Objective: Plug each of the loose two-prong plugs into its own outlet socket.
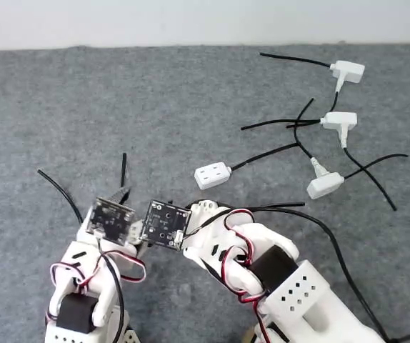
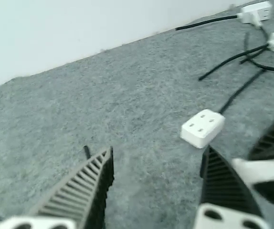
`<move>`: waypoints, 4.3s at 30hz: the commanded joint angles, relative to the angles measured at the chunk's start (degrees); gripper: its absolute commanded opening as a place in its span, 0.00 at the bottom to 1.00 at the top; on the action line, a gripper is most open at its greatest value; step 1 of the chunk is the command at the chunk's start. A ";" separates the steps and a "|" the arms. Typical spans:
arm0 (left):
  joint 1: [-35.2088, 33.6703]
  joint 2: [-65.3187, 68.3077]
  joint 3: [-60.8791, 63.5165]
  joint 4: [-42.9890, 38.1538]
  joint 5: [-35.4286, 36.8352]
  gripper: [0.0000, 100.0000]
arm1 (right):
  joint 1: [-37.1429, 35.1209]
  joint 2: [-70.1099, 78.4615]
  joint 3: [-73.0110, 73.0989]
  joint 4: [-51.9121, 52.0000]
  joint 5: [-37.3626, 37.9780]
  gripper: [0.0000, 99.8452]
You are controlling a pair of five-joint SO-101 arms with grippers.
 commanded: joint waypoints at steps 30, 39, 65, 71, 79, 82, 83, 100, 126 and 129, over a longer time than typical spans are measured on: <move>0.53 -0.62 -3.47 1.05 -1.32 0.30 | 2.95 -2.15 -2.46 -1.36 -0.79 0.01; 1.41 -0.62 -1.45 -0.62 -1.32 0.30 | 2.86 -2.15 -2.46 -1.27 -0.88 0.01; 6.86 -0.62 1.80 -1.58 -5.89 0.30 | 3.30 -2.15 -2.55 -1.45 -1.93 0.01; -2.99 -0.62 2.07 -3.78 -5.19 0.30 | 6.55 1.27 -9.23 1.71 -7.21 0.01; -12.22 -0.62 2.15 -5.80 -1.05 0.30 | 7.16 27.03 -30.15 3.65 -24.88 0.01; -14.15 -0.62 1.80 -5.80 -0.97 0.30 | 8.92 39.34 -38.42 3.74 -32.18 0.01; -14.59 -0.62 1.71 -5.80 -0.97 0.30 | 9.45 42.95 -41.05 3.91 -34.11 0.01; -18.90 -0.62 -0.04 -5.89 1.85 0.30 | 16.40 70.46 -74.73 29.14 -40.09 0.01; -18.81 -0.62 0.04 -5.80 1.76 0.30 | 20.18 77.49 -76.92 26.95 -16.88 0.01; -18.81 -0.62 0.04 -5.80 1.76 0.30 | 19.30 77.49 -77.10 26.59 -16.18 0.01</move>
